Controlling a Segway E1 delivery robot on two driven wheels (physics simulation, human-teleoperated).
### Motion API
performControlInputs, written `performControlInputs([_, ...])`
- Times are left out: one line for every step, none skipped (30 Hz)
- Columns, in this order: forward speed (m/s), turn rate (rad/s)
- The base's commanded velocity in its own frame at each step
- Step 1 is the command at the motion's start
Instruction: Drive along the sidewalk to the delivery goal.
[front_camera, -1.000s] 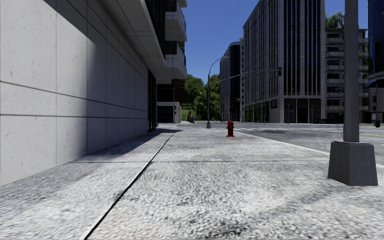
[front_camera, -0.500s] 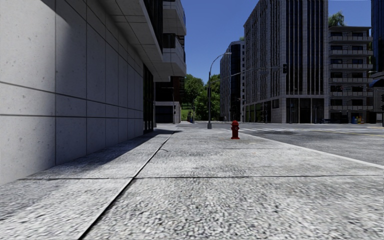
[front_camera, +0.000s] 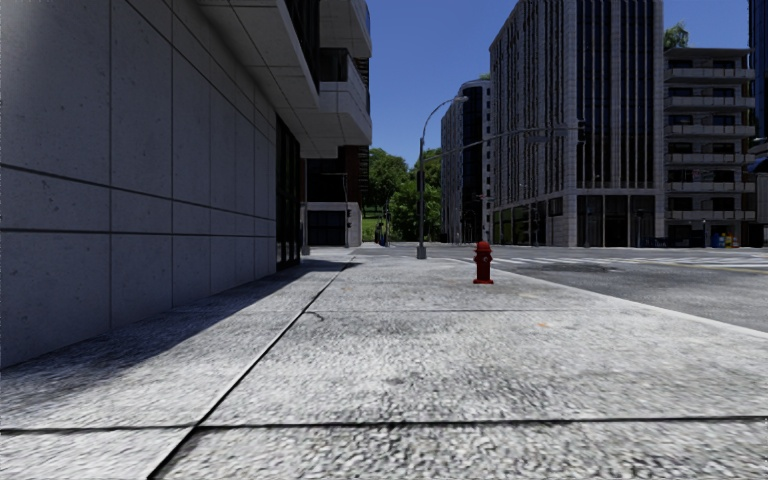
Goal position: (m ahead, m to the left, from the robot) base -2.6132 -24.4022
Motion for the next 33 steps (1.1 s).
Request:
performControlInputs([2.00,0.00])
performControlInputs([2.00,0.00])
performControlInputs([2.00,0.00])
performControlInputs([2.00,0.00])
performControlInputs([2.00,0.00])
performControlInputs([2.00,0.00])
performControlInputs([2.00,0.00])
performControlInputs([2.00,0.00])
performControlInputs([2.00,0.00])
performControlInputs([2.00,0.00])
performControlInputs([2.00,0.00])
performControlInputs([2.00,0.00])
performControlInputs([2.00,0.00])
performControlInputs([2.00,0.00])
performControlInputs([2.00,0.00])
performControlInputs([2.00,0.00])
performControlInputs([2.00,0.00])
performControlInputs([2.00,0.00])
performControlInputs([2.00,0.00])
performControlInputs([2.00,0.00])
performControlInputs([2.00,0.00])
performControlInputs([2.00,0.00])
performControlInputs([2.00,0.00])
performControlInputs([2.00,0.00])
performControlInputs([2.00,0.00])
performControlInputs([2.00,0.00])
performControlInputs([2.00,0.00])
performControlInputs([2.00,0.00])
performControlInputs([2.00,0.00])
performControlInputs([2.00,0.00])
performControlInputs([2.00,0.00])
performControlInputs([2.00,0.00])
performControlInputs([2.00,0.00])
